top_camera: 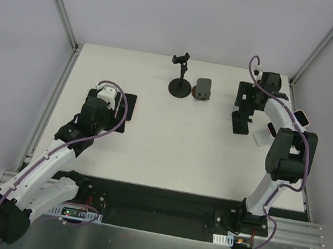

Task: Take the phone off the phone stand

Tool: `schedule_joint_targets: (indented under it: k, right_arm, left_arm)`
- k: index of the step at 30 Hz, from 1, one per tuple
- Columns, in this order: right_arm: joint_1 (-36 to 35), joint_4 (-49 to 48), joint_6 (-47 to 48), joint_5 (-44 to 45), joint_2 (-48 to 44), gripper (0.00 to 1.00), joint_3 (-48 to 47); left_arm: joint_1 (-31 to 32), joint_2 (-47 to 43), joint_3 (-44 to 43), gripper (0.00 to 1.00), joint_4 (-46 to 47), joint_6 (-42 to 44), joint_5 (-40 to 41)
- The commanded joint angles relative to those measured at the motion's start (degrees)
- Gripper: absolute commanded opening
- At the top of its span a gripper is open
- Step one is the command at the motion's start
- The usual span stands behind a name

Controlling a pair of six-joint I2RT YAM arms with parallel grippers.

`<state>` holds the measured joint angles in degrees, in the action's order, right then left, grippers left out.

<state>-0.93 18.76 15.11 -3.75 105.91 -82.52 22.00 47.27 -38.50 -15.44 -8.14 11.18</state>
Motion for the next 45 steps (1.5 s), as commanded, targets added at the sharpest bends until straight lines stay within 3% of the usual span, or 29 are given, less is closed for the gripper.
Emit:
schedule_joint_targets:
  k: [1,3,7,10,17,27,32,35,39,42,45]
  right_arm:
    - [0.1,-1.0,1.1,-0.8,1.3,0.85,-3.4]
    - [-0.2,-1.5,1.1,-1.5,1.6,0.77,-3.8]
    - [-1.5,-2.3,1.1,-2.6,2.6,0.49,-6.2]
    - [-2.8,-4.0,0.7,-1.9,3.9,0.40,-9.1]
    - [-5.6,-5.9,-1.2,0.1,10.7,0.34,-19.1]
    - [-9.5,-7.2,-3.4,2.3,20.6,0.34,-32.0]
    - [-10.1,-6.7,-5.2,3.4,24.2,0.40,-35.1]
    - [-10.4,-6.5,-6.1,5.2,24.9,0.52,-35.2]
    - [-10.5,-5.8,-6.7,5.1,24.7,0.86,-35.9]
    - [-10.4,-4.6,-6.7,5.9,23.6,1.00,-36.4]
    - [-10.3,-4.4,-6.4,7.3,20.2,0.96,-35.2]
  left_arm:
    - [-0.6,1.2,0.4,0.99,2.5,1.3,1.5]
    - [-0.8,1.5,0.4,0.99,2.7,1.2,1.3]
    - [-0.8,2.2,0.2,0.99,2.7,1.2,-0.3]
    - [-0.9,2.2,0.1,0.99,2.7,1.1,-0.8]
    - [-0.9,2.0,0.2,0.99,2.5,0.9,-2.7]
    - [-0.9,2.6,0.1,0.99,2.3,0.9,-3.5]
    - [-0.9,2.7,0.4,0.99,2.4,0.8,-3.3]
    - [-0.9,2.7,0.4,0.99,2.3,0.8,-3.1]
    - [-0.9,2.6,0.4,0.99,2.3,0.8,-2.7]
    - [-1.0,2.6,0.2,0.99,2.3,0.8,-2.5]
    - [-1.0,2.3,-0.2,0.99,2.4,0.6,-2.4]
